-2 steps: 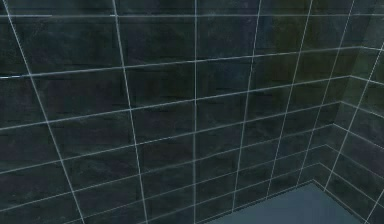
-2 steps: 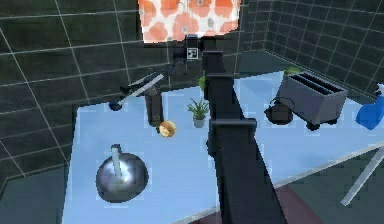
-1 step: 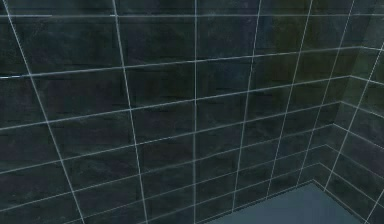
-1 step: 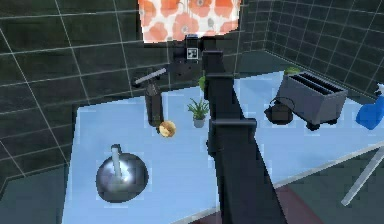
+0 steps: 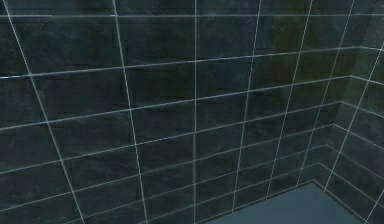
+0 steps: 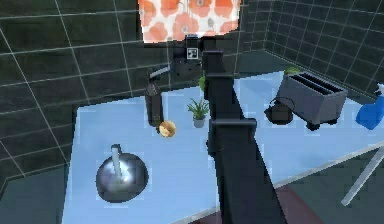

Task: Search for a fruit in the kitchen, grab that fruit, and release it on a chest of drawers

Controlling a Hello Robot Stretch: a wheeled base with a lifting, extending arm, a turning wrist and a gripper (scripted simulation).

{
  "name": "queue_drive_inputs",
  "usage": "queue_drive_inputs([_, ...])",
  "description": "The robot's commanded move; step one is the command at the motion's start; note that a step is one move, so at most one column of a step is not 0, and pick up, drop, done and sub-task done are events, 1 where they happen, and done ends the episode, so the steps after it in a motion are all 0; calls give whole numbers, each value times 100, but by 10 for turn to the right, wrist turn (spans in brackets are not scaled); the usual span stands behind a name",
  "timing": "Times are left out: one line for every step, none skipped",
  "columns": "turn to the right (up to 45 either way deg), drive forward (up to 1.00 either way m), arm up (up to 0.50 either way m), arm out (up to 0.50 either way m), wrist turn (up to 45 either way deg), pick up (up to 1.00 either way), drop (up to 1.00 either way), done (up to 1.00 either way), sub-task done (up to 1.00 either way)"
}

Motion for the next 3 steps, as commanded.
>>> queue_drive_inputs([0,0,-30,0,0,0,0,0,0])
queue_drive_inputs([0,0,0,0,0,100,0,0,0])
queue_drive_inputs([0,0,10,0,0,0,0,0,0])
